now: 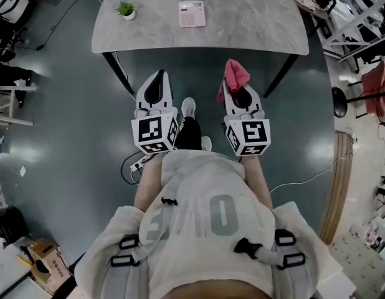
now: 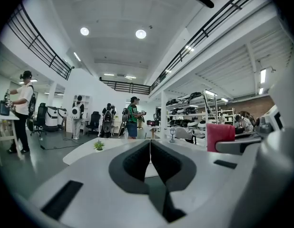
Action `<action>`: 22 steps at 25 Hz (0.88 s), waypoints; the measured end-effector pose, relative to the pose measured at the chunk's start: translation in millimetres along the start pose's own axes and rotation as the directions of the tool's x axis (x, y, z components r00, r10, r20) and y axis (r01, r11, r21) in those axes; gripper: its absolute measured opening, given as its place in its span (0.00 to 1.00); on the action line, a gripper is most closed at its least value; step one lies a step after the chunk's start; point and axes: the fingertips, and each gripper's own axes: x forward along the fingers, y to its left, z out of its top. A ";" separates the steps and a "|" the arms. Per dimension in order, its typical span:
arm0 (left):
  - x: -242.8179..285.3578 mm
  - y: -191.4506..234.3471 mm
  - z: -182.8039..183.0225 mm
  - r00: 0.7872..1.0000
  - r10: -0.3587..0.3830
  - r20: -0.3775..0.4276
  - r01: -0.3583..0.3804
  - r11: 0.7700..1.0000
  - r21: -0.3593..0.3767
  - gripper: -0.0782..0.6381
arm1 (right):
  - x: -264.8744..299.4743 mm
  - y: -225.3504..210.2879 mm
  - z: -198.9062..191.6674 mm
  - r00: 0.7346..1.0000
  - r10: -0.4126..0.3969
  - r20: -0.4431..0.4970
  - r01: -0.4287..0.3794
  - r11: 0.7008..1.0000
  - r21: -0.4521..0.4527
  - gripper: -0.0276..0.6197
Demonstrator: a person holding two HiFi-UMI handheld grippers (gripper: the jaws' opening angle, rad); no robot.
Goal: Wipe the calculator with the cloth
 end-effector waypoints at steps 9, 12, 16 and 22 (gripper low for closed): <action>64.0 20.1 1.1 1.000 0.000 0.014 0.001 0.999 -0.041 0.14 | 45.8 -31.3 1.6 1.000 0.001 -0.014 -0.001 1.000 0.013 0.13; 96.4 26.7 10.1 1.000 -0.013 0.026 0.014 0.999 -0.049 0.14 | 76.3 -46.3 11.2 1.000 0.002 -0.021 -0.002 1.000 -0.001 0.13; 143.8 42.1 15.5 0.999 -0.025 0.034 0.026 0.999 -0.045 0.14 | 125.6 -62.7 23.4 1.000 0.007 -0.024 -0.008 1.000 -0.022 0.13; 225.7 80.2 34.5 0.998 -0.050 0.045 0.052 0.997 -0.050 0.14 | 207.4 -88.8 54.2 1.000 -0.023 -0.016 0.022 0.999 -0.037 0.13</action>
